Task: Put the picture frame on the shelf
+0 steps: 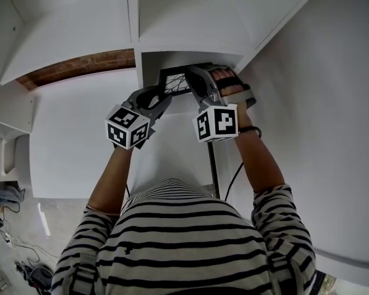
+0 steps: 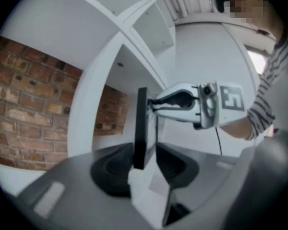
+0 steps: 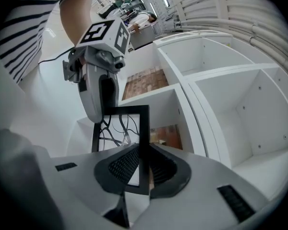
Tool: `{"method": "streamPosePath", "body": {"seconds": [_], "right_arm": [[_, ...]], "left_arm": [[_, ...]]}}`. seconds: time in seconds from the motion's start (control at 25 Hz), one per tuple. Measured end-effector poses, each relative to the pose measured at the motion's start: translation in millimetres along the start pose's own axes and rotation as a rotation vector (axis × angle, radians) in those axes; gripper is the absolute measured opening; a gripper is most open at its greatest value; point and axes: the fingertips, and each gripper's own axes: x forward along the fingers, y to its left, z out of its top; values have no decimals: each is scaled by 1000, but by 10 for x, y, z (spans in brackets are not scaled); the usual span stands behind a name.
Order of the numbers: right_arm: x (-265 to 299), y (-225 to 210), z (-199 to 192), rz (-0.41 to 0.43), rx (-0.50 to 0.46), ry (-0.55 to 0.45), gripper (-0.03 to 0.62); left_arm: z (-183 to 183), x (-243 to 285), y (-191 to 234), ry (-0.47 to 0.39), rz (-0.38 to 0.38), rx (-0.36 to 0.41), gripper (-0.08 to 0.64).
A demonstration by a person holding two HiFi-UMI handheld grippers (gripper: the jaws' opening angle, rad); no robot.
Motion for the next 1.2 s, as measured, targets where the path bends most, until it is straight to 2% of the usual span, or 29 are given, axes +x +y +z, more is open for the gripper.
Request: {"method": "streamPosePath", "body": {"seconds": [0.44,0.68,0.88,1.2], "right_arm": [[408,-29,-140,-33,37,12,61],[680,-65,-305,-77,20,76,61],[932,18,-350,-107,6,102,61],[1189,33,-454,-144,-40,147,61]], "left_arm": [[-231,-125,262,47,78,-35,137],[-339,-45,138,75,17,-34,133],[-364,54,-11,79,-49,-29,97],[-360,97,-72,79,-83,-31,39]]}}
